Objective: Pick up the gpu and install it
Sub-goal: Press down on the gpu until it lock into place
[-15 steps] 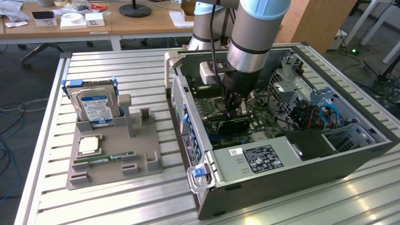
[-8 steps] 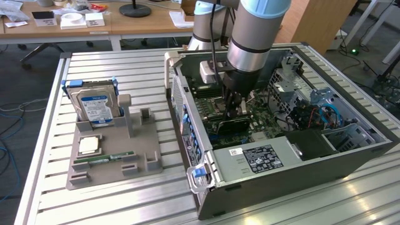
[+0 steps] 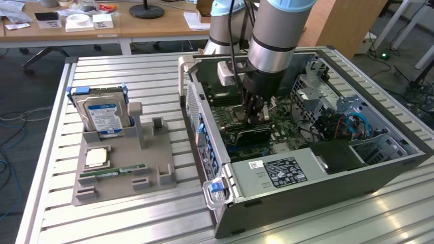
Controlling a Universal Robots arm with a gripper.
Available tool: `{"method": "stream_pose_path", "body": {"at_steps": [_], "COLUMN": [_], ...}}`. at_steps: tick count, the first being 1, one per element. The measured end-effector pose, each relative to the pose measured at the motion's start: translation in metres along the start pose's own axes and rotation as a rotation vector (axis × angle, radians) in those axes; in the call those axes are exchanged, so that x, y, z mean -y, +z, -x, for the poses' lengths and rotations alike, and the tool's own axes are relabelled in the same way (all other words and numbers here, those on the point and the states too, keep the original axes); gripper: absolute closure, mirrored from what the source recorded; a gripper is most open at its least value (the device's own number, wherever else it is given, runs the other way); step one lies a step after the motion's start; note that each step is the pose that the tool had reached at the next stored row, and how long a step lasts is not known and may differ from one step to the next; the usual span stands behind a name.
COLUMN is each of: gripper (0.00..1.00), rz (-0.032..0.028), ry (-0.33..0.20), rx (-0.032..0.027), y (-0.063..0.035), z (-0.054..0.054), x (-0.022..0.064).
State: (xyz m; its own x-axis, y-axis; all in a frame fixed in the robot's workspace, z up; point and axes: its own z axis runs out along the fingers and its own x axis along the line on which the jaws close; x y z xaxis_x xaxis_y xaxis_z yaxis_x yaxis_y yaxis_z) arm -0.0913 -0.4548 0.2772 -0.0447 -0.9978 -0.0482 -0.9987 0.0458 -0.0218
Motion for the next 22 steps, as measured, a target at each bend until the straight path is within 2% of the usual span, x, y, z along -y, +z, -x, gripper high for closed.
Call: {"method": "stream_pose_path", "body": {"at_steps": [12,22], "gripper": [0.89,0.89], "rz": [-0.0001,-0.0001], "ry": [0.0,0.0], "rx": [-0.0037,-0.004], "y": [-0.0368,-0.0407], "z": [0.002,0.003], "x": [0.0007,0.003]}}
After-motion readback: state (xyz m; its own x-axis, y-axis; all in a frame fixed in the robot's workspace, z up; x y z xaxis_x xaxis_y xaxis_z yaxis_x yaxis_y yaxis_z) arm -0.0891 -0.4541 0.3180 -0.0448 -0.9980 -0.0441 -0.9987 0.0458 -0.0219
